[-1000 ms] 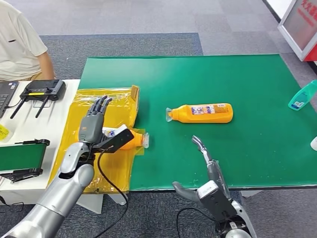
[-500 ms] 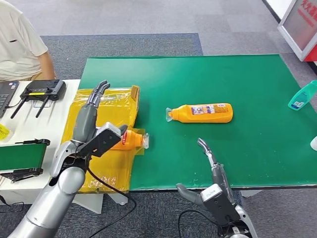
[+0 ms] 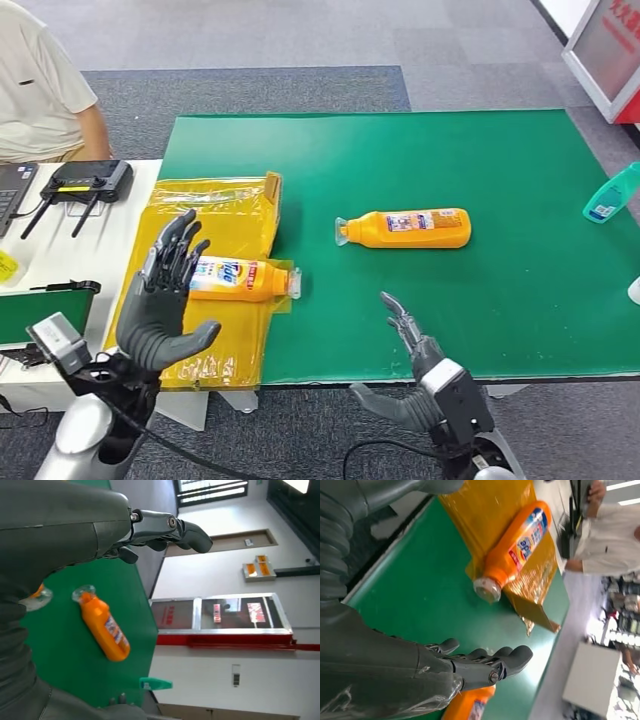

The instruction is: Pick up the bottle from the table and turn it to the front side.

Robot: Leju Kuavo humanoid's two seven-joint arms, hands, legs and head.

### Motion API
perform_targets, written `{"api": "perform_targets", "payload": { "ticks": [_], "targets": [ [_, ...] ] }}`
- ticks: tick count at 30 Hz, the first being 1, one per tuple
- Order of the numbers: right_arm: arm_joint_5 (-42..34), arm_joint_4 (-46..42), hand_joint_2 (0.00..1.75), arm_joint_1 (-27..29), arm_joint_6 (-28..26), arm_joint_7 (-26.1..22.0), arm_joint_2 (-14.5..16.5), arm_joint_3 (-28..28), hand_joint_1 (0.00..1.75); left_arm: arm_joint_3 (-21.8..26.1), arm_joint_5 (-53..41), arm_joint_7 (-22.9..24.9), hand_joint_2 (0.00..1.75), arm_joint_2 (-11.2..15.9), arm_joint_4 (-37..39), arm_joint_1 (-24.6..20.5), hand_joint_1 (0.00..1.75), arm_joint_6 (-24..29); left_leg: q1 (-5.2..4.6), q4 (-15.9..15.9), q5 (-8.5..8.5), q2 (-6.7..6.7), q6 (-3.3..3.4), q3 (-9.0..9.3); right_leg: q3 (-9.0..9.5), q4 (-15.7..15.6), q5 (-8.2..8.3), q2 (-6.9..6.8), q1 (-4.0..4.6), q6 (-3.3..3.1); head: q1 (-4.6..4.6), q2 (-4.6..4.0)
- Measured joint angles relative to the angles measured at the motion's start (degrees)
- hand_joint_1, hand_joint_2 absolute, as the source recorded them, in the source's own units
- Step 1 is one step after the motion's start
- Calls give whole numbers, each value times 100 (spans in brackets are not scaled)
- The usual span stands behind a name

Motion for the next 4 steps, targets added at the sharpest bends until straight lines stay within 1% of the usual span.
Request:
{"api": "perform_targets", "payload": {
  "ticks": [3,4],
  "targets": [
    [-435,87,175,-195,350,261,-27,-213,0,258,-71,-148,175,19,-66,447,0,-98,0,0,0,0,1,0,0,0,0,0,0,1,0,0],
    [-518,101,175,-227,397,303,-30,-254,0,303,-115,-185,175,15,-71,517,0,-87,0,0,0,1,1,1,0,0,0,0,0,1,0,0]
  ]
}}
